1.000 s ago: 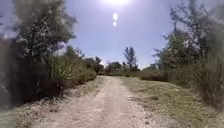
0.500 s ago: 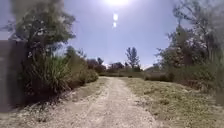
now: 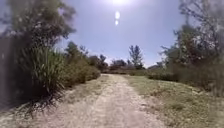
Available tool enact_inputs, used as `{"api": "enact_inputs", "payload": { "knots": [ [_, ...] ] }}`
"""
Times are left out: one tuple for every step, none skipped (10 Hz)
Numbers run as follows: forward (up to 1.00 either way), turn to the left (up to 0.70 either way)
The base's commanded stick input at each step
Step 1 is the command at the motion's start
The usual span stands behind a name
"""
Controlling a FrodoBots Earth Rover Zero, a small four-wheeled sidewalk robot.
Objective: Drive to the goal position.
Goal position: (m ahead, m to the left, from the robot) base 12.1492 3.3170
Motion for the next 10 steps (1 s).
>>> {"api": "enact_inputs", "payload": {
  "knots": [
    [0.7, 0.0],
    [0.7, 0.0],
    [0.7, 0.0],
    [0.7, 0.0],
    [0.7, 0.0],
    [0.7, 0.0],
    [0.7, 0.0],
    [0.7, 0.0],
    [0.7, 0.0],
    [0.7, 0.0]
  ]
}}
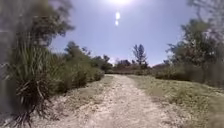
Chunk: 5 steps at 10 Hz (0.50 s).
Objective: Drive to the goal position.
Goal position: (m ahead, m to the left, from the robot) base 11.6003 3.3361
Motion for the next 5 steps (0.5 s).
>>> {"api": "enact_inputs", "payload": {
  "knots": [
    [0.7, -0.28],
    [0.7, -0.32],
    [0.7, -0.35],
    [0.7, -0.35],
    [0.7, -0.14]
  ]
}}
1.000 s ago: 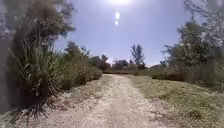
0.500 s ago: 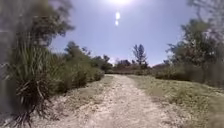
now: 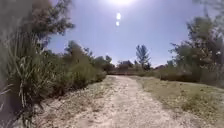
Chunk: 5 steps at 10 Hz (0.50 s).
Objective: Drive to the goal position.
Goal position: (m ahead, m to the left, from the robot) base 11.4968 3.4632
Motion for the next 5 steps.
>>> {"api": "enact_inputs", "payload": {
  "knots": [
    [0.7, -0.06],
    [0.7, 0.0],
    [0.7, 0.0],
    [0.7, 0.0],
    [0.7, 0.0]
  ]
}}
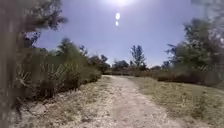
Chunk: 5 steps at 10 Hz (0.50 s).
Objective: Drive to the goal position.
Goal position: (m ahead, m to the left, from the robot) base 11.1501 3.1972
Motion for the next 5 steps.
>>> {"api": "enact_inputs", "payload": {
  "knots": [
    [0.7, 0.0],
    [0.7, 0.0],
    [0.7, 0.0],
    [0.7, 0.0],
    [0.7, 0.0]
  ]
}}
